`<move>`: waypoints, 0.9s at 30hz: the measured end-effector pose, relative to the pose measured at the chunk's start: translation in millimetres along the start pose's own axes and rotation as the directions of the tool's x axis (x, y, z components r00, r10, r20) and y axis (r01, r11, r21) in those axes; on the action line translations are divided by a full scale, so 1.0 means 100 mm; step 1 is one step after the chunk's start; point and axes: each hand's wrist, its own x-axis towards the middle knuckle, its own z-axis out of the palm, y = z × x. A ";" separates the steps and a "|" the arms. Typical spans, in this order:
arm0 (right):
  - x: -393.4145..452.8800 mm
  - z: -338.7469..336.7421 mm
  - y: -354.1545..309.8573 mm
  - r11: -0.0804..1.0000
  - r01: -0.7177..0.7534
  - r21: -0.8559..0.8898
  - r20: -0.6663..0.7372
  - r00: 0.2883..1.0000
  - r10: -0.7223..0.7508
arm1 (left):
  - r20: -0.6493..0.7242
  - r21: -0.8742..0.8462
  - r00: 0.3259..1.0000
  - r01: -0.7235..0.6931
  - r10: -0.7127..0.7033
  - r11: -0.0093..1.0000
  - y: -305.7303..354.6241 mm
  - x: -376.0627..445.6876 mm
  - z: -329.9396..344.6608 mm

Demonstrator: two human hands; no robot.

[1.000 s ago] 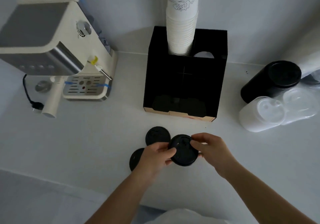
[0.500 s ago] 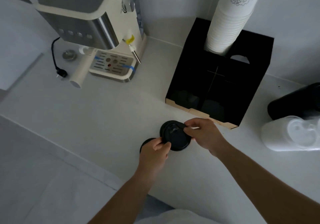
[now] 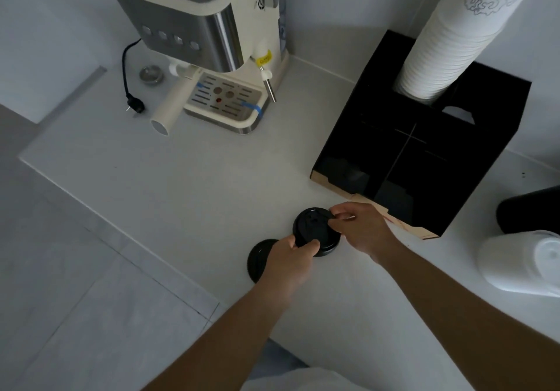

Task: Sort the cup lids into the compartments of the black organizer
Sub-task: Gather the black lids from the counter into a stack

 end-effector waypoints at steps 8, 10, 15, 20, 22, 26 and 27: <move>-0.08 -0.03 0.03 0.997 -0.063 0.043 -0.024 0.998 0.064 | -0.051 -0.044 0.999 0.005 -0.007 0.999 0.06 0.06 0.05; -0.12 -0.04 0.03 0.992 -0.073 0.099 -0.032 0.997 0.076 | -0.084 -0.057 0.997 -0.005 0.000 0.998 0.03 0.07 0.06; -0.29 -0.05 0.04 0.990 -0.084 0.112 -0.023 0.996 0.087 | -0.123 -0.146 0.992 -0.056 0.038 0.988 -0.04 -0.07 -0.02; -0.56 -0.01 0.05 0.987 -0.090 0.131 0.084 0.993 0.079 | -0.107 -0.140 0.991 -0.094 0.079 0.986 -0.27 -0.24 -0.21; -0.66 0.03 0.06 0.986 -0.091 0.139 0.118 0.990 0.074 | -0.117 -0.138 0.990 -0.090 0.074 0.986 -0.38 -0.32 -0.27; -0.82 0.16 0.11 0.984 -0.115 0.134 0.166 0.982 0.092 | -0.144 -0.090 0.986 -0.102 0.088 0.991 -0.56 -0.46 -0.40; -0.86 0.20 0.13 0.984 -0.120 0.132 0.178 0.979 0.096 | -0.148 -0.083 0.985 -0.100 0.087 0.991 -0.60 -0.48 -0.44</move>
